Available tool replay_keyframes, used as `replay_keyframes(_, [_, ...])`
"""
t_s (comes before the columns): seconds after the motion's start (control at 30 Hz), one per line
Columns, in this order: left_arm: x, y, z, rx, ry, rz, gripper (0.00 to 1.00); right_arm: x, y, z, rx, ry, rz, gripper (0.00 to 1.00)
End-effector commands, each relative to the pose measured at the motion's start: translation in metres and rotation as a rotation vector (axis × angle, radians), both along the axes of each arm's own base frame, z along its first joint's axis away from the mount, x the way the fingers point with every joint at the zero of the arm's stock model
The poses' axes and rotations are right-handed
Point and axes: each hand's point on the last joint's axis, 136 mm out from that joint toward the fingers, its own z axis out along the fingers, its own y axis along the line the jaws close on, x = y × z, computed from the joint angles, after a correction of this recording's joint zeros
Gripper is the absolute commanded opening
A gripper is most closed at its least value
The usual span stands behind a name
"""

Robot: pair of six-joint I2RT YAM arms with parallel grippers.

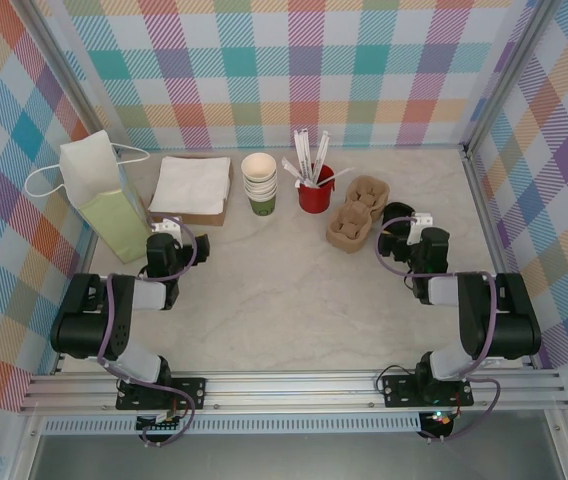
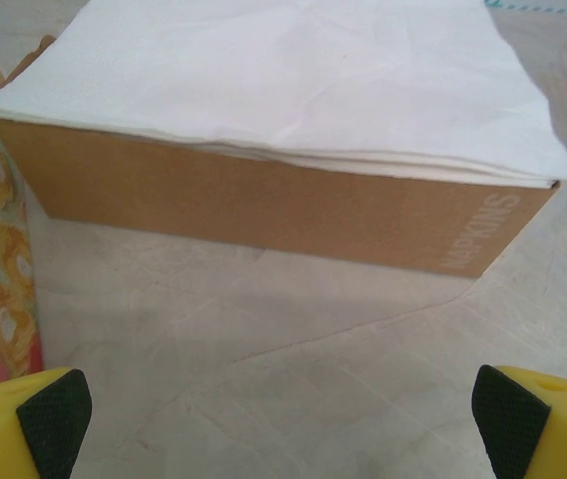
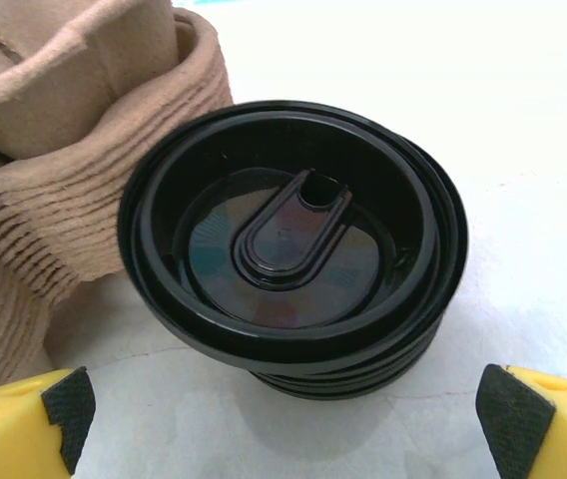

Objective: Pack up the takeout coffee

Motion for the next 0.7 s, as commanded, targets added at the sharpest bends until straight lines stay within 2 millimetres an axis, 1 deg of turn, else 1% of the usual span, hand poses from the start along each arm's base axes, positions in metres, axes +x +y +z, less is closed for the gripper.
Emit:
replay_keyframes(0.0, [-0.001,0.007,0.036,-0.005,-0.053,0.052,1.00,0.005,-0.009,0.028,0.001,-0.017,-0.052,1.00])
replay_keyframes(0.17, [-0.015,0.003,0.065,-0.086,-0.047,0.063,1.00,-0.013,-0.007,0.034,0.025,0.082,-0.055,1.00])
replay_keyframes(0.27, [-0.022,-0.004,0.077,-0.182,0.015,0.075,1.00,-0.028,-0.005,0.039,0.057,0.155,-0.061,1.00])
replay_keyframes(0.33, [-0.027,-0.009,0.082,-0.265,0.088,0.097,1.00,-0.039,-0.007,0.046,0.092,0.197,-0.095,1.00])
replay_keyframes(0.47, [-0.036,-0.026,0.093,-0.374,0.195,0.068,1.00,-0.059,-0.001,0.061,0.150,0.257,-0.097,1.00])
replay_keyframes(0.57, [-0.042,-0.038,0.105,-0.446,0.248,0.042,1.00,-0.072,0.000,0.078,0.198,0.267,-0.124,1.00])
replay_keyframes(0.67, [-0.054,-0.056,0.113,-0.530,0.312,0.001,0.97,-0.084,0.008,0.095,0.298,0.289,-0.136,1.00])
